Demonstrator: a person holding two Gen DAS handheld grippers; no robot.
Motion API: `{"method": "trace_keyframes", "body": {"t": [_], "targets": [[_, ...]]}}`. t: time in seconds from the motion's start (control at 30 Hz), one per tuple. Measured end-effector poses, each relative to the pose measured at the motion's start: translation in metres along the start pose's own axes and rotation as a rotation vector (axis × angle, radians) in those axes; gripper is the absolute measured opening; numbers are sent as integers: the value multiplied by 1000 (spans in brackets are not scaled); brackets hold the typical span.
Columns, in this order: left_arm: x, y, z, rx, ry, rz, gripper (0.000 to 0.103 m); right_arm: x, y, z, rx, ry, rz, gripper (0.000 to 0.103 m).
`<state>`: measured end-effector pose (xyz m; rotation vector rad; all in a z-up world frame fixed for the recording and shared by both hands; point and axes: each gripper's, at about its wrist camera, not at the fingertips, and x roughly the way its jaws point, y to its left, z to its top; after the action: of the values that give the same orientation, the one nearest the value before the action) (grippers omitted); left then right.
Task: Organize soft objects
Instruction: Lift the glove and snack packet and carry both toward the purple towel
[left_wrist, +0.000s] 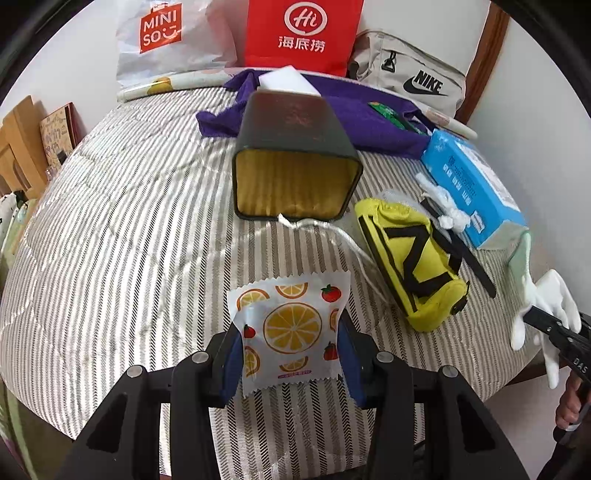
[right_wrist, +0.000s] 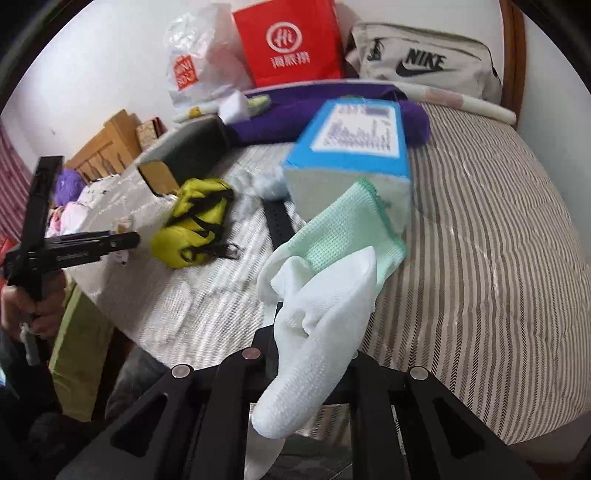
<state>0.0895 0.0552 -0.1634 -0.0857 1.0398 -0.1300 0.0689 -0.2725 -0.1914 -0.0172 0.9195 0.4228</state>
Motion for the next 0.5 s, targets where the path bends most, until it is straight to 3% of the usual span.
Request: {"method": "trace_keyframes", "body": {"t": [0.33,0.5], "targets": [[-30,5,24,-27,-56,-33,43,-41,6,31,-13,-102,60,11],[-40,4,43,-20,-77,-14,43,-58,7,53,-24,-152,83,11]]}}
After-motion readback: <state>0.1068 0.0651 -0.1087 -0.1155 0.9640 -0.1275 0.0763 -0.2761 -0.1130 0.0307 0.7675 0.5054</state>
